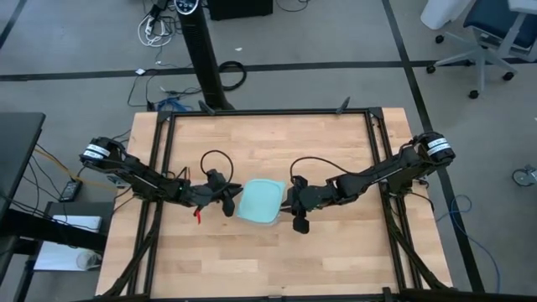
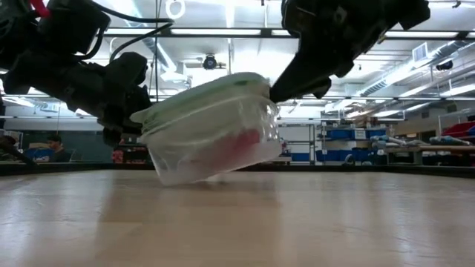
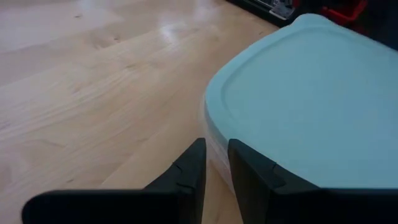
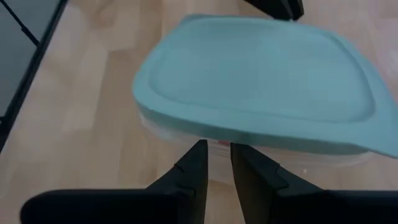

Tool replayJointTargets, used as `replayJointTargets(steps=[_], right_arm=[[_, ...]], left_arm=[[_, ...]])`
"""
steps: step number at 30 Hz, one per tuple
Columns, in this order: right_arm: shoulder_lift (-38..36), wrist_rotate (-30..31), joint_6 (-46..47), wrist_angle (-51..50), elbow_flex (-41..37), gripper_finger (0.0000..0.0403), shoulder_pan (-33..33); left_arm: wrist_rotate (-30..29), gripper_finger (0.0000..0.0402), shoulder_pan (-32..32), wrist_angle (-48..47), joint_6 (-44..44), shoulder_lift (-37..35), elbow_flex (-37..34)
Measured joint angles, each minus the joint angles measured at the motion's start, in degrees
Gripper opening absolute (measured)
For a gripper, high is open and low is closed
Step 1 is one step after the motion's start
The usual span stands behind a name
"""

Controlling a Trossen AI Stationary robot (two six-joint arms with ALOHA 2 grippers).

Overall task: Roll bandage
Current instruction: Close the transparent tupperware

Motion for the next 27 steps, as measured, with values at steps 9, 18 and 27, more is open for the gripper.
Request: replayJointTargets(steps=[9,18,27], right_arm=[[0.23,0.19,3.96,-7.53,-0.02,0.0074,-0.24],[0.22,-1.02,4.03,-5.78,-0.02,0.0074,1.42],[0.22,-0.22,0.04,-0.47,-0.02,0.0074,-0.04]], left_arm=[[2.61,0.0076,-0.07,2.49,0.13,0.0,0.09],[3.09,0.0076,-0.06,2.66,1.49,0.0,1.23],[3.85,0.0076,-0.04,1.85,1.86,0.0,2.14]])
